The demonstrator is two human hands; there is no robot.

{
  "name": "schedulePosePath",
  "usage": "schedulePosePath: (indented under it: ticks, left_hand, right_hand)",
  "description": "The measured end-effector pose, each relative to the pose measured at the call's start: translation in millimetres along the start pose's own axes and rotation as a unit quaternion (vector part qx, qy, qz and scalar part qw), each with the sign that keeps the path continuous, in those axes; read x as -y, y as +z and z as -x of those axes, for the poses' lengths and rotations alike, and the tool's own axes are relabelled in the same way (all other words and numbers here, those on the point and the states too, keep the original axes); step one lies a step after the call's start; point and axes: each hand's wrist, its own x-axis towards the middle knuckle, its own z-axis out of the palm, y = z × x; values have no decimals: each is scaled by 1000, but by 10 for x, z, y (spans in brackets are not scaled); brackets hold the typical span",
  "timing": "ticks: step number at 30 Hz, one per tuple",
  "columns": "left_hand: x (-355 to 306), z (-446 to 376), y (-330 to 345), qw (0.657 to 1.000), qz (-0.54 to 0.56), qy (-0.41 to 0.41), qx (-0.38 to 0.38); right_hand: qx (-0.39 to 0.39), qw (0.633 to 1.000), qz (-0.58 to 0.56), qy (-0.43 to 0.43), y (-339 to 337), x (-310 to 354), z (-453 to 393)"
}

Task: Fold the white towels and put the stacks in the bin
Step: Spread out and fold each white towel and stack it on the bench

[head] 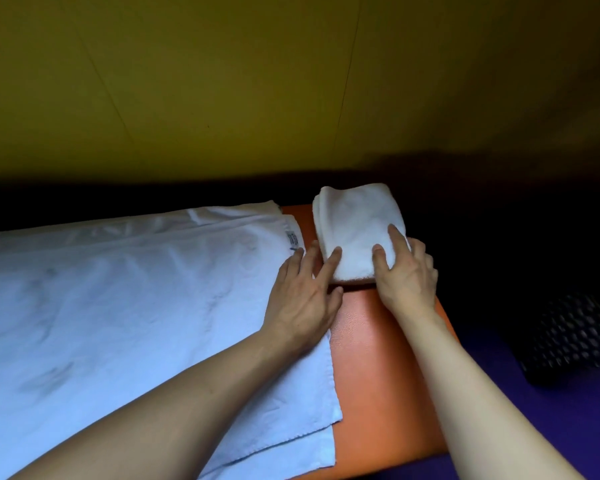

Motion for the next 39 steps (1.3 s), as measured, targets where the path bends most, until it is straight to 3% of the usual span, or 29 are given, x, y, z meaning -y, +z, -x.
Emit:
schedulePosePath:
  ticks: [3, 7, 10, 15, 20, 23, 25, 28, 32, 39]
  left_hand:
    - [64, 448, -54, 1000, -1, 9, 0]
    - [179, 1136, -52, 998, -42, 24, 28]
    - [204, 1464, -69, 997, -48, 35, 54]
    - [171, 1640, -97, 996, -43, 36, 68]
    - [59, 1657, -106, 995, -71, 52, -35]
    - [48, 1639, -203, 994, -63, 57, -75]
    - [75, 1629, -270, 997, -19, 35, -72]
    - [60, 1676, -447, 990, 119, -47, -50]
    - [-19, 1781, -664, 968, 231, -81, -56]
    - [109, 1979, -967, 951, 269, -117, -93]
  right_hand:
    - [6, 999, 38, 5, -76, 95, 24]
    - [-75, 996, 22, -47, -129, 307, 322]
    - [-93, 992, -4, -82, -96, 480, 697]
    - [27, 994, -85, -68, -35, 627, 1110]
    - [87, 987, -130, -24, -73, 654, 1116]
    - [177, 972, -154, -4, -105, 727, 1029]
    - [226, 957, -181, 21, -91, 772, 936]
    - [228, 951, -202, 54, -73, 859, 807]
    - [285, 907, -289, 115, -100, 1074, 748]
    - [316, 839, -383, 223, 50, 1515, 722]
